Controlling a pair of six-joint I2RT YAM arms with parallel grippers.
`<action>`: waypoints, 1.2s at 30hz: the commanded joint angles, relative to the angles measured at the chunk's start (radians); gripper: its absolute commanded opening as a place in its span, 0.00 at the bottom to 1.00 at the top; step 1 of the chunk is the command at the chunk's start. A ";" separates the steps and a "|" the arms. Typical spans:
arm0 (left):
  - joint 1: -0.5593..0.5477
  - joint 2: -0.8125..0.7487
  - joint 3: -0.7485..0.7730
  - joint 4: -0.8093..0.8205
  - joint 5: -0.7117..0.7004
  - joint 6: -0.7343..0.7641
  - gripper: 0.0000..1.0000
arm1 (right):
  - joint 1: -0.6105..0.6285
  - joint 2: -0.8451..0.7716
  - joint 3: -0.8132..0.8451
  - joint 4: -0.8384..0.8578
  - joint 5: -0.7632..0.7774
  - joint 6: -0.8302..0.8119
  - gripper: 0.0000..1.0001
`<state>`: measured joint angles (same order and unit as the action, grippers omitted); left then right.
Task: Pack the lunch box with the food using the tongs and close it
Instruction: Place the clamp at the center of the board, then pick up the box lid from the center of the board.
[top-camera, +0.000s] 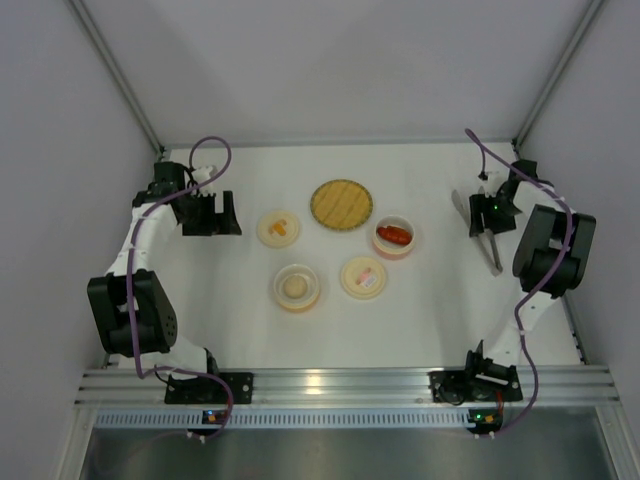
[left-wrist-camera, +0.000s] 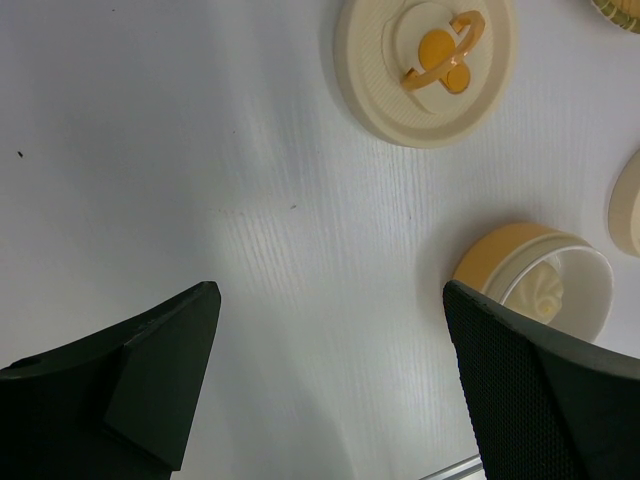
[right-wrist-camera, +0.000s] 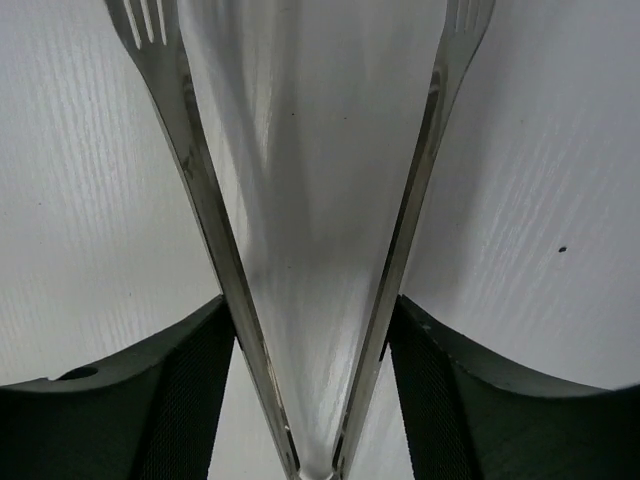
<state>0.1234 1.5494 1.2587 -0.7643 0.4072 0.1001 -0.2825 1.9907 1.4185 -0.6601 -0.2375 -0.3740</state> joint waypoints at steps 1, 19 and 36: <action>0.002 -0.005 0.021 0.011 0.013 0.013 0.98 | -0.001 0.005 0.003 0.042 0.013 -0.013 0.63; -0.011 -0.057 0.031 -0.058 -0.094 0.085 0.98 | -0.001 -0.164 0.220 -0.163 -0.060 -0.013 0.99; -0.340 0.220 0.263 -0.073 -0.304 0.075 0.78 | 0.013 -0.417 0.205 -0.289 -0.263 0.034 0.99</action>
<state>-0.2104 1.6875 1.4532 -0.8124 0.1169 0.1909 -0.2771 1.6478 1.6752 -0.9058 -0.4351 -0.3553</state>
